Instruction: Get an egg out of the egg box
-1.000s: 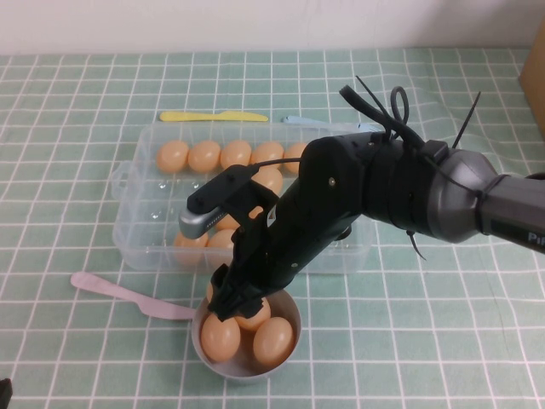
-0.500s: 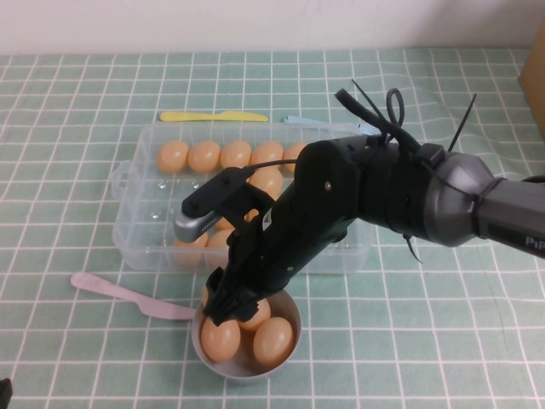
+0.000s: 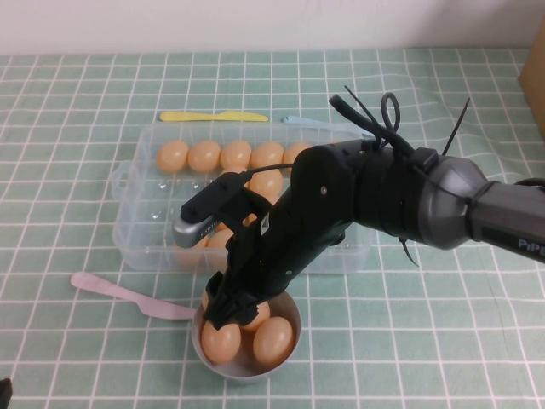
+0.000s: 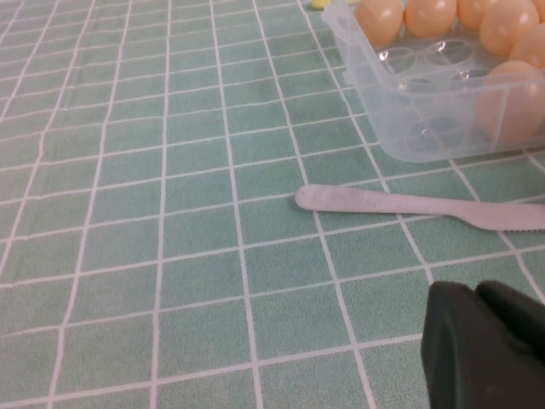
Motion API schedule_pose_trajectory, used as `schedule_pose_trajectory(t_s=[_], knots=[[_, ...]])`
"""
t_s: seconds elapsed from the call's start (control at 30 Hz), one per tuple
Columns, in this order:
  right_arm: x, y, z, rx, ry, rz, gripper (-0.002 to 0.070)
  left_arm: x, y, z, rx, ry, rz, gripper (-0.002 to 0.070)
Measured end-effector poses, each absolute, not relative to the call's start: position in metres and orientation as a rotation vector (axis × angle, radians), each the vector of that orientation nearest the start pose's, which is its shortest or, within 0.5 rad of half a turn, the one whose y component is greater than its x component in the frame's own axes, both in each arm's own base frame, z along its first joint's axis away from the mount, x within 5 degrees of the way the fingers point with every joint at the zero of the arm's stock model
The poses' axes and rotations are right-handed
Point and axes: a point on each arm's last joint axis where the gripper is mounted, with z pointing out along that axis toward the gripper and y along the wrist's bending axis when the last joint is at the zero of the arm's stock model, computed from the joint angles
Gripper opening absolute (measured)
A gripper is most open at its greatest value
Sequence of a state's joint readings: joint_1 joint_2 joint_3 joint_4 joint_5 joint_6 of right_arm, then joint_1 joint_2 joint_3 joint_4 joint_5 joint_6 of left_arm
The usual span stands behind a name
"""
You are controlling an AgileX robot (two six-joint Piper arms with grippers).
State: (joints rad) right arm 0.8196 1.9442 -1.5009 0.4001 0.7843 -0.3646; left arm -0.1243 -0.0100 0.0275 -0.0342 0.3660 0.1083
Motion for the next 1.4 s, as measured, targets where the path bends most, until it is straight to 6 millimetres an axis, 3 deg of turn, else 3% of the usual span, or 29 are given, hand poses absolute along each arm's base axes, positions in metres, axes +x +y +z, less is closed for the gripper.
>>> schedule_pose_trajectory(t_s=[0.3,0.73,0.87,0.97,1.1,1.3,1.4], knots=[[0.270,0.325,0.226,-1.273,2.434,0.590,0.0474,0.052,-0.008,0.172,0.195,1.857,-0.045,-0.0005],[0.269,0.318,0.238,-1.368,2.415,0.493,0.0483,0.052,-0.008,0.172,0.195,1.857,-0.045,-0.0005],[0.265,0.311,0.253,-1.363,2.416,0.452,0.0483,0.052,-0.008,0.172,0.195,1.857,-0.045,-0.0005],[0.259,0.299,0.275,-1.337,2.409,0.410,0.0477,0.052,-0.008,0.172,0.195,1.857,-0.045,-0.0004],[0.239,0.273,0.307,-1.246,2.429,0.396,0.0383,0.052,-0.008,0.172,0.195,1.857,-0.045,-0.0004],[0.200,0.230,0.332,-1.162,2.501,0.396,0.0063,0.052,-0.008,0.172,0.195,1.857,-0.045,-0.0004],[0.183,0.212,0.343,-1.133,2.531,0.395,0.0008,0.052,-0.008,0.172,0.195,1.857,-0.045,-0.0004]])
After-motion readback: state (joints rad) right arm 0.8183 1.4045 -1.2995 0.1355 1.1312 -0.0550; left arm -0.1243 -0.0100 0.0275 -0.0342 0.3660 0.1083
